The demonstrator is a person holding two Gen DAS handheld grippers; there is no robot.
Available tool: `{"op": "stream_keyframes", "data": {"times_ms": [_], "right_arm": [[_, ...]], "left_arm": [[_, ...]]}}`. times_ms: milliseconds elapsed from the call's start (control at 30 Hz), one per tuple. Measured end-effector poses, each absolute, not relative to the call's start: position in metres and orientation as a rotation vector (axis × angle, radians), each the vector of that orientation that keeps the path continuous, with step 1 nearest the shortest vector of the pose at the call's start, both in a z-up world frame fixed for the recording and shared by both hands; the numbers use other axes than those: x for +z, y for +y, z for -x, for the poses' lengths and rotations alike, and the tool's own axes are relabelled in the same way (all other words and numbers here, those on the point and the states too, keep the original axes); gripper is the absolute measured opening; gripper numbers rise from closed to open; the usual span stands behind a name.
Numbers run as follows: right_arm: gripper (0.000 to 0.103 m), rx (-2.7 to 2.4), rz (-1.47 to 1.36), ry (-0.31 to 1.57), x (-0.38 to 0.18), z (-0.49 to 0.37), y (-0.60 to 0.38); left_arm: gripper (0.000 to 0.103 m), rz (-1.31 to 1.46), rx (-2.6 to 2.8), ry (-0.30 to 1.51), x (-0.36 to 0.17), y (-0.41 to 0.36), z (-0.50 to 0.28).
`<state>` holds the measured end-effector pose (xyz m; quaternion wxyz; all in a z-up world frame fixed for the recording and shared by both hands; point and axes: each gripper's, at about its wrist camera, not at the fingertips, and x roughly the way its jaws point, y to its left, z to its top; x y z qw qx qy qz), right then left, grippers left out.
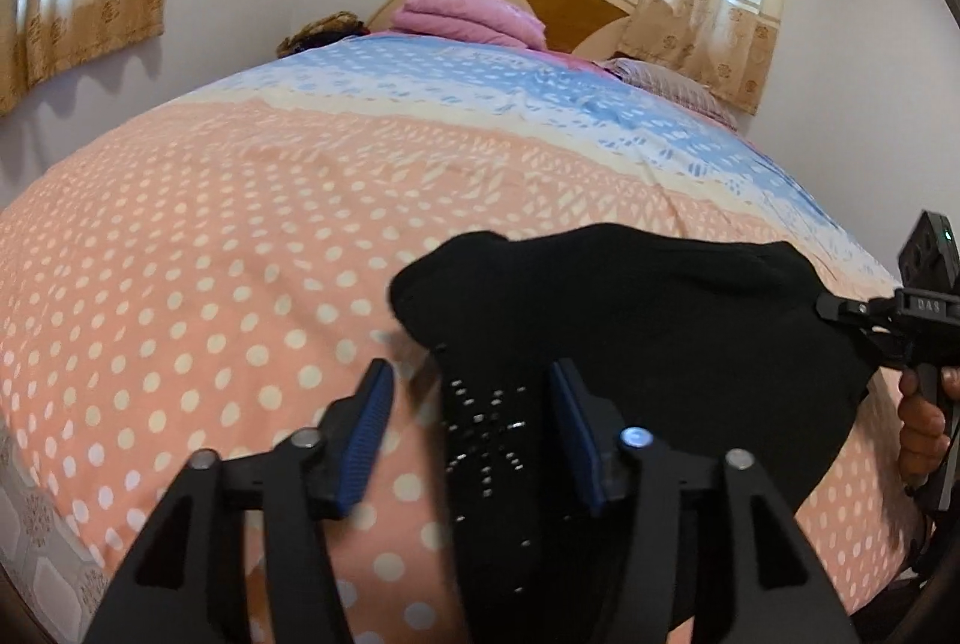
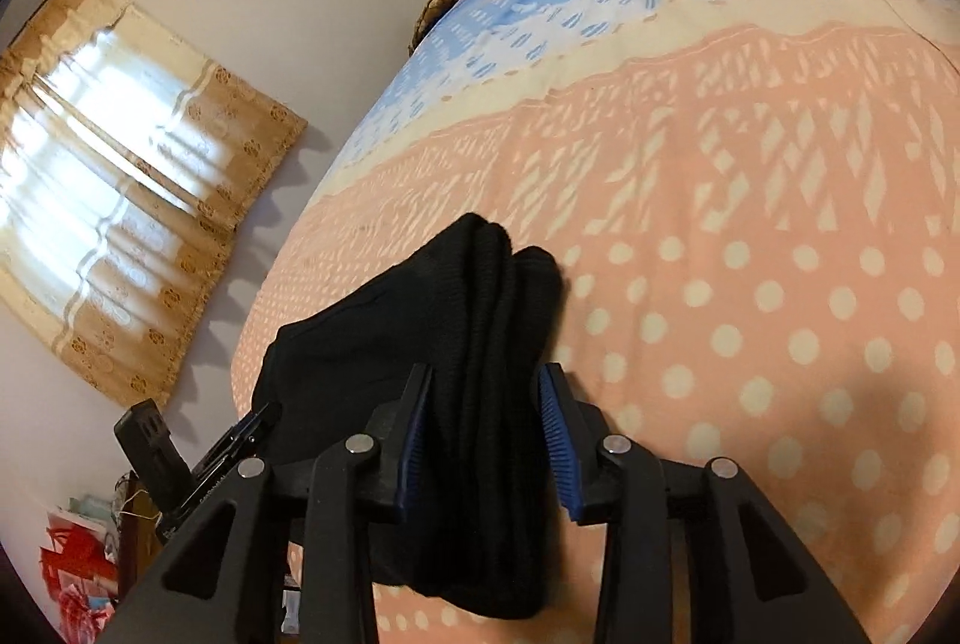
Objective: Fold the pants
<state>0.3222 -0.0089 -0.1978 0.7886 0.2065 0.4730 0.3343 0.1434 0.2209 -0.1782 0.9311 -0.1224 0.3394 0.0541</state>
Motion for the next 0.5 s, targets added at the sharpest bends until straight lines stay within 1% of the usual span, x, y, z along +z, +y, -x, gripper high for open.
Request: {"op": "stream_keyframes", "data": {"times_ms": [33,67,233,300,500], "right_arm": [[0.038,0.715,-0.435,1.013,-0.197,-0.320,-0.009],[0.039,0.710,-0.429,1.008,-0.196,-0.318,-0.010],[0.043,0.695,-0.450,0.999,-0.194,-0.314,-0.023],[0.046,0.679,-0.458,0.993,-0.194,-0.312,-0.030],[0.047,0.551,-0.460,0.956,-0.186,-0.298,-0.058]], "left_arm": [[0.066,0.247,0.123,0.695,-0.178,0.223,-0.140],[0.066,0.243,0.130,0.694,-0.178,0.224,-0.138],[0.067,0.238,0.142,0.702,-0.178,0.227,-0.130],[0.068,0.235,0.154,0.710,-0.177,0.229,-0.126],[0.069,0.182,0.197,0.731,-0.171,0.229,-0.111]]}}
